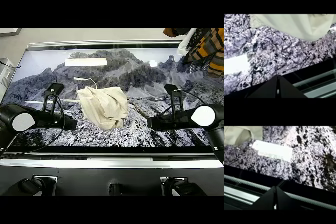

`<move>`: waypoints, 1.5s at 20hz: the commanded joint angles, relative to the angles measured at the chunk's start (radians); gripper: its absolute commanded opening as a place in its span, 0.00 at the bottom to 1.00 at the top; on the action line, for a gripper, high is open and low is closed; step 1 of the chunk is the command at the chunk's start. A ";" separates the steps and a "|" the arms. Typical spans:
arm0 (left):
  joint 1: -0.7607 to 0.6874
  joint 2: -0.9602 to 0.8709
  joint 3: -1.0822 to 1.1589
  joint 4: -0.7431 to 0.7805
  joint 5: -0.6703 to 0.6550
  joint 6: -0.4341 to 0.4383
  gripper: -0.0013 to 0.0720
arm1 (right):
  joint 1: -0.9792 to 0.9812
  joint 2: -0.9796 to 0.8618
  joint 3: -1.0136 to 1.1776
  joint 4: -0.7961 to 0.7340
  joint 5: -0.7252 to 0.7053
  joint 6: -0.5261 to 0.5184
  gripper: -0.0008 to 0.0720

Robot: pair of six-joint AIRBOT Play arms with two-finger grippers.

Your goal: Fold the clothes and pants, and hang the long-sleeved shirts on hangers.

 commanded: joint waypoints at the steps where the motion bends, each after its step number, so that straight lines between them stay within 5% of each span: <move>1: 0.001 0.001 0.000 0.000 0.000 0.000 0.05 | 0.001 0.000 0.001 0.000 0.000 0.000 0.04; 15: 0.001 0.001 0.000 0.000 0.002 0.001 0.05 | 0.001 0.000 0.001 0.000 0.000 0.000 0.04; 30: 0.001 -0.023 0.000 0.034 0.349 0.000 0.05 | 0.001 0.000 0.001 0.000 0.000 0.000 0.04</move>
